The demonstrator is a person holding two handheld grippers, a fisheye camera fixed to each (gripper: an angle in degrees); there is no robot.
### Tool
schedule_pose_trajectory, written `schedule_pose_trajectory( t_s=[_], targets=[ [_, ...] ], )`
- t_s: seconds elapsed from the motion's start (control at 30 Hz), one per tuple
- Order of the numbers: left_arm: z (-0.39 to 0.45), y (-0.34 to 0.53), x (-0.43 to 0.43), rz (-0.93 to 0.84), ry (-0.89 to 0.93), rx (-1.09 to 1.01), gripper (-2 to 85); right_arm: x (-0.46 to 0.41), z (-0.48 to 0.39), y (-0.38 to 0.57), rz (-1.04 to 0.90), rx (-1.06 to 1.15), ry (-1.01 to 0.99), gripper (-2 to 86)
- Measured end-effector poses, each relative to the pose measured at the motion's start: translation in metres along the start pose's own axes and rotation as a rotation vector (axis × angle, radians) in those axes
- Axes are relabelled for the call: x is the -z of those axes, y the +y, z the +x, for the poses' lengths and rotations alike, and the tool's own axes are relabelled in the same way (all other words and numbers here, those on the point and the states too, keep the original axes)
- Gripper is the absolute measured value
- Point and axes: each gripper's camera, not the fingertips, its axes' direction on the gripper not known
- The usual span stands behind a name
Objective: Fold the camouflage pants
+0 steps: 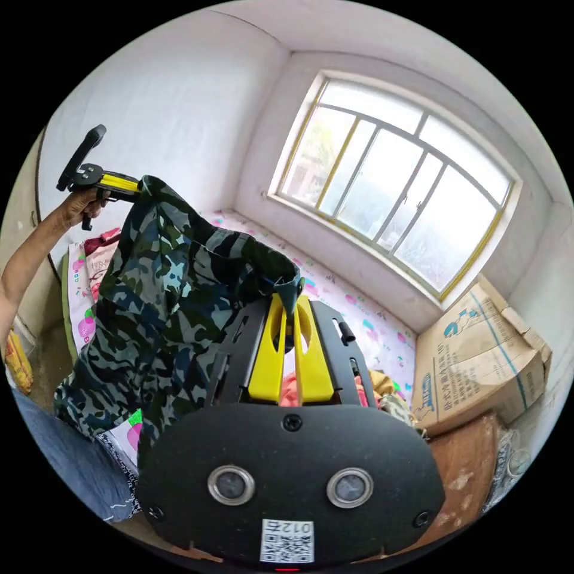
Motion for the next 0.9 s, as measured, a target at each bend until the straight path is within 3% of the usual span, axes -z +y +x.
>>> schedule_pose_trajectory(
  t_s=[0.2,0.4,0.6,0.73,0.83,0.9],
  targets=[
    [-0.046,-0.038,-0.256,-0.307,0.136,0.104,-0.2,-0.27,-0.003,0.093,-0.224,-0.125,-0.123,1.6],
    [-0.094,-0.072,-0.449,-0.381,0.199,0.227,0.3,-0.463,-0.022,0.181,-0.29,-0.192,-0.124,2.2],
    [-0.146,-0.134,-0.577,-0.375,0.093,0.273,4.8,-0.593,-0.06,0.251,-0.301,-0.193,0.025,5.0],
    [-0.2,-0.167,-0.625,-0.313,0.161,0.38,6.4,-0.654,-0.079,0.293,-0.396,-0.204,0.074,11.0],
    [-0.256,-0.186,-0.637,-0.147,0.22,0.484,4.8,-0.662,-0.094,0.331,-0.286,-0.243,0.054,10.4],
    [-0.282,-0.2,-0.65,-0.189,0.254,0.436,3.1,-0.666,-0.126,0.361,-0.203,-0.197,-0.037,9.0]
  ],
)
